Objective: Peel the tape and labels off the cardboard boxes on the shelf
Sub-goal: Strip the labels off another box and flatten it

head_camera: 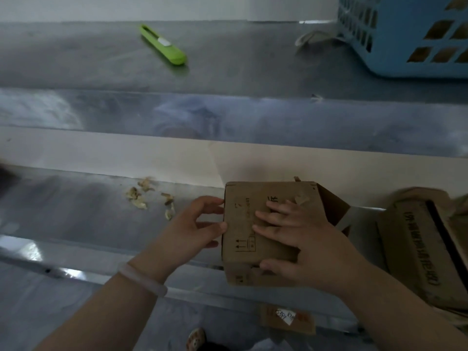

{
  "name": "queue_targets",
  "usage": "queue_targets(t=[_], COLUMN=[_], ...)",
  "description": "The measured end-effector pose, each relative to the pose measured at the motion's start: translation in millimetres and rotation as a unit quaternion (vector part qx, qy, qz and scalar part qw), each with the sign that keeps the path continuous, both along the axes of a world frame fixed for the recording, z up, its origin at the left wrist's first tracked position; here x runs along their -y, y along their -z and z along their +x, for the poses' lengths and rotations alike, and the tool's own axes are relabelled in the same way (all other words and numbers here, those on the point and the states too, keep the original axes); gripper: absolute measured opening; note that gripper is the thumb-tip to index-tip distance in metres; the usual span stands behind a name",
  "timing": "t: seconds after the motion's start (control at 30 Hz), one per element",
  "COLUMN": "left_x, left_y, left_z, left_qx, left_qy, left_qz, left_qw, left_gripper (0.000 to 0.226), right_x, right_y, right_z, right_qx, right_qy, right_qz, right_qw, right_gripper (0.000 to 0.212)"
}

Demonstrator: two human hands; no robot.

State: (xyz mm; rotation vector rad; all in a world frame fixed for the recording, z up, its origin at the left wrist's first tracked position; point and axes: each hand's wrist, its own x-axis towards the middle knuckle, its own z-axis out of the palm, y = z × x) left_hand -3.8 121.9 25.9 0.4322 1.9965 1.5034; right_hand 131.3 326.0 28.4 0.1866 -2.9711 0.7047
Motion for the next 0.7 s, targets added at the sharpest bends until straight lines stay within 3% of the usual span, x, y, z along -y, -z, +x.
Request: queue_targets(t=[0.13,0.27,0.43,0.5,0.6,0.7], left_x=[2,4,7,8,7,5], left_y=[-2,-2,12,16,16,11], left_z=[-7,-7,-11,-9,-2,-4], left_qx=[-0.017,-0.007,0.161,0.184,0.114,-0.052], left_qy=[0.012,0.05,0.028,0.017,0.003,0.008], left_qz=[-0.023,-0.02,0.059,0.069,0.048,-0.013], left_qw=[1.0,0.999,0.985,0.98,0.992,0.999], left_gripper=[0.027,0.035,0.045,0.044,0.036,0.028], right_x=[-2,-2,-2,-2,-2,-3], right_y=[4,6,6,5,5,6], right_z=[-1,-1,-1,-1,-1,-2], right_qx=[-0.034,-0.047,-0.053,-0.057,-0.064,-0.06], right_qy=[0.002,-0.001,0.0,-0.003,-0.009,-0.011], right_qz=[-0.013,-0.012,-0.007,-0.008,-0.004,-0.001], right_qw=[0.999,0.999,0.999,0.998,0.998,0.998], right_gripper=[0.062,0.061,0.06,0.059,0.058,0.059])
